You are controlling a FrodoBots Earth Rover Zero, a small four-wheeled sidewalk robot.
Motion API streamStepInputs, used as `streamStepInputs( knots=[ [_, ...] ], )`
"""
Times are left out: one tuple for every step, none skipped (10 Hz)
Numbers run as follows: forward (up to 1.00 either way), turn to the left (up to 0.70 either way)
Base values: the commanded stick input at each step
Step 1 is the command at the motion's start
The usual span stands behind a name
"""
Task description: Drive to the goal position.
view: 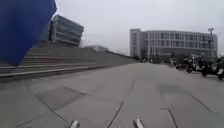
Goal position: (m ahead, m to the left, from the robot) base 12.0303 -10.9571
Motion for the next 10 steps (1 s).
streamStepInputs(
  knots=[
    [0.85, 0.0],
    [0.85, 0.0],
    [0.85, 0.0],
    [0.85, 0.0],
    [0.85, 0.0],
    [0.85, 0.0],
    [0.85, 0.0],
    [0.85, 0.0],
    [0.85, 0.0],
    [0.85, 0.0]
  ],
)
